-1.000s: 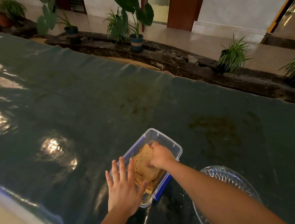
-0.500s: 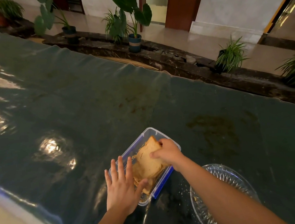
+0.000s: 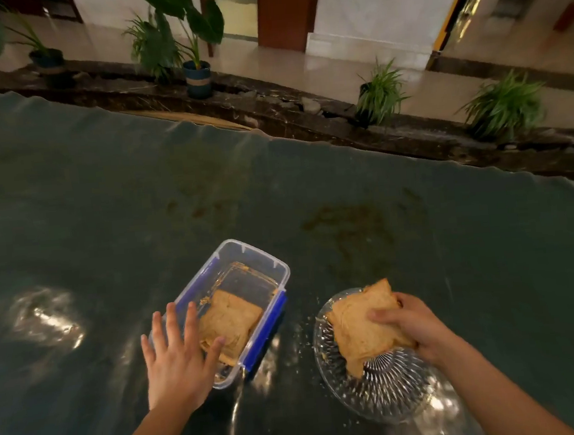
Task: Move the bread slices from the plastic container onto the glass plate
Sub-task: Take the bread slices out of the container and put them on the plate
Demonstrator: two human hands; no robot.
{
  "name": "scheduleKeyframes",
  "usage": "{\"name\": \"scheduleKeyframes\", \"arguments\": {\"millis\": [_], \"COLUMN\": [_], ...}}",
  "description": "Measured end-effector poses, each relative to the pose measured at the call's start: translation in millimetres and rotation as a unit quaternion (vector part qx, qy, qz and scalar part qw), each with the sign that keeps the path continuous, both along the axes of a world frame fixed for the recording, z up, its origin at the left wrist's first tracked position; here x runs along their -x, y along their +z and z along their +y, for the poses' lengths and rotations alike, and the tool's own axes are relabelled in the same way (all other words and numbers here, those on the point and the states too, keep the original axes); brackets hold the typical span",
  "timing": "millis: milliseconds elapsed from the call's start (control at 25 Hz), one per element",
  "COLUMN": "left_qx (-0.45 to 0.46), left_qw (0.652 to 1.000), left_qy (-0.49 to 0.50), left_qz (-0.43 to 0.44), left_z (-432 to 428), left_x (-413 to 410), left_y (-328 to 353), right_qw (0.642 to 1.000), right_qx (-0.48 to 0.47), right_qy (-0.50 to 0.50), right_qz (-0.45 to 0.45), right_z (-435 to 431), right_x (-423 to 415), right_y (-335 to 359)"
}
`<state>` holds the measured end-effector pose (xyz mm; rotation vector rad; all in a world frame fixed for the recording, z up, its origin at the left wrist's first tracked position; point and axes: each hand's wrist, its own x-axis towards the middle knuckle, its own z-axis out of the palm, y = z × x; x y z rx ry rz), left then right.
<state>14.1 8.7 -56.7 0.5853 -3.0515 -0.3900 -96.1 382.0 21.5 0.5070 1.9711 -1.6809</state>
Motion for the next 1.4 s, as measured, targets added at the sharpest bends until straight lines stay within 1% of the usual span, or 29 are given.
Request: {"name": "scheduleKeyframes", "arguments": {"millis": [120, 200, 280, 400, 520, 600, 680, 760, 840, 880, 1000, 1080, 1160, 1200, 1280, 1400], "left_qx": [0.003, 0.004, 0.009, 0.008, 0.007, 0.007, 0.007, 0.009, 0.006, 0.008, 0.020, 0.021, 0.023, 0.024, 0.027, 0.029], "left_qw": [1.000, 1.000, 1.000, 1.000, 1.000, 1.000, 1.000, 1.000, 1.000, 1.000, 1.000, 1.000, 0.999, 0.999, 0.999, 0.999], "left_qy": [0.003, 0.003, 0.002, 0.002, -0.002, -0.004, -0.002, -0.005, -0.005, -0.005, -0.005, -0.005, -0.006, -0.005, -0.005, -0.005], "left_qz": [-0.002, -0.004, -0.007, -0.006, -0.008, -0.007, -0.009, -0.012, -0.011, -0.013, -0.021, -0.022, -0.024, -0.025, -0.027, -0.027], "left_z": [0.2, 1.1, 1.0, 1.3, 2.0, 2.1, 2.6, 4.5, 5.2, 5.0, 4.3, 4.3, 5.1, 5.0, 5.2, 4.6], "left_x": [0.6, 0.4, -0.4, -0.9, -1.1, -1.1, -1.1, -0.4, -0.3, -0.1, -0.7, -0.5, 0.0, -0.1, -0.4, -0.8], "left_y": [-0.7, -0.7, -0.9, 0.0, 1.0, 2.3, 4.7, 7.9, 9.6, 10.3, 10.2, 10.7, 11.5, 11.4, 11.2, 11.1], "right_qw": [0.996, 0.995, 0.996, 0.992, 0.983, 0.970, 0.947, 0.915, 0.895, 0.892, 0.887, 0.859, 0.814, 0.791, 0.752, 0.718], "right_qx": [0.022, 0.002, -0.035, -0.114, -0.183, -0.240, -0.313, -0.386, -0.412, -0.403, -0.333, -0.308, -0.314, -0.330, -0.383, -0.438], "right_qy": [-0.068, -0.089, -0.077, -0.050, -0.023, 0.006, 0.038, 0.072, 0.104, 0.114, 0.160, 0.219, 0.305, 0.354, 0.436, 0.504], "right_qz": [-0.047, -0.051, -0.039, -0.007, 0.016, 0.031, 0.061, 0.094, 0.135, 0.168, 0.277, 0.346, 0.382, 0.374, 0.312, 0.199], "right_z": [16.3, 18.2, 16.5, 14.8, 13.3, 12.2, 10.2, 4.8, -13.6, -28.5, -91.8, -142.1, -190.9, -213.3, -247.6, -273.8], "right_x": [-14.8, -21.1, -25.5, -29.9, -30.9, -31.0, -30.1, -27.6, -22.4, -18.6, -3.5, 6.7, 15.1, 19.0, 26.8, 33.6], "right_y": [-37.8, -53.5, -61.4, -63.5, -60.3, -56.5, -49.1, -43.1, -33.4, -26.6, -3.9, 8.7, 11.5, 9.3, 1.4, -13.8]}}
